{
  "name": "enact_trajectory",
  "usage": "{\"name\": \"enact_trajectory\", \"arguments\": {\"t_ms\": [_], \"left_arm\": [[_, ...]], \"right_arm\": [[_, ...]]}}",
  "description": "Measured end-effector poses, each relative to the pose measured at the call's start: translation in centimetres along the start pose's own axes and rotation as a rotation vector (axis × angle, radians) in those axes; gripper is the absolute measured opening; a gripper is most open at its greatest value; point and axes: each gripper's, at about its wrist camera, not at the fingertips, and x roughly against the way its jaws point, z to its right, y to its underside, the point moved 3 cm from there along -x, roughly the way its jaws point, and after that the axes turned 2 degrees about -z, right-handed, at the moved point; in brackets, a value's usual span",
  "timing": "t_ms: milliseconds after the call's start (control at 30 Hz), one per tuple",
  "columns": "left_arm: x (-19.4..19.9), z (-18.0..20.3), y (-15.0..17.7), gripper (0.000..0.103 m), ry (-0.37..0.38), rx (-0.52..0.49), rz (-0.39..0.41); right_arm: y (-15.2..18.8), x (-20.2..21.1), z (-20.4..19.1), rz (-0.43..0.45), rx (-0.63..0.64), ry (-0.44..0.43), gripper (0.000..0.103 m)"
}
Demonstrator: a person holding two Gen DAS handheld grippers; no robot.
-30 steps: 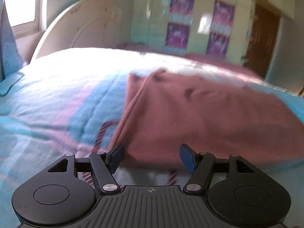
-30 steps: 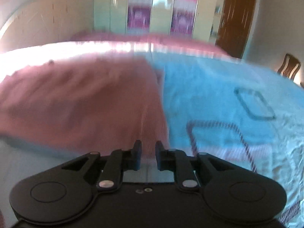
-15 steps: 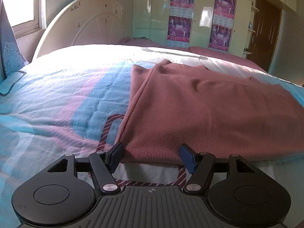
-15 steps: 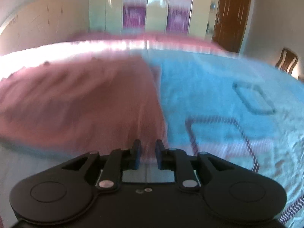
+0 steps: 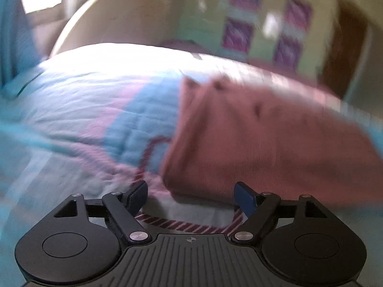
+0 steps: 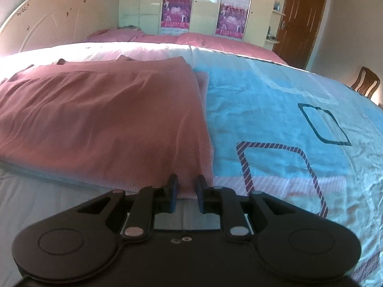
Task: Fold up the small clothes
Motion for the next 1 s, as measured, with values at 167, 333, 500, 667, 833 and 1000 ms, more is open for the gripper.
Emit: {"name": "enact_trajectory", "arguments": {"t_ms": [167, 333, 500, 667, 833, 1000], "left_arm": [[2.2, -1.5, 1.4, 0.081, 0.151, 0.235, 0.038], [0.2, -1.3, 2.4, 0.079, 0.173, 0.344, 0.009], [-1.8, -1.9, 1.6, 0.074, 0.22, 0.492, 0.011], [-3.6, -2.0, 1.0, 0.054, 0.226, 0.546, 0.023], [-4.8, -2.4, 1.2, 0.049, 0.246, 0.588, 0.051], [-5.5, -2.5, 1.1, 0.018, 0.214, 0.611, 0.044]], "right_arm": [[-0.3, 3.3, -1.0, 0.059, -0.01, -0.097, 0.042], [-0.7, 4.6, -3.6, 0.095, -0.027, -0.195, 0.02], [-1.2, 6.0, -5.0, 0.094, -0.078, -0.225, 0.025], [-2.7, 7.0, -6.1, 0.136, -0.067, -0.247, 0.021], [-4.2, 6.4, -6.3, 0.174, -0.072, -0.266, 0.02], [-6.3, 4.1, -8.8, 0.18, -0.048, -0.323, 0.004]]}}
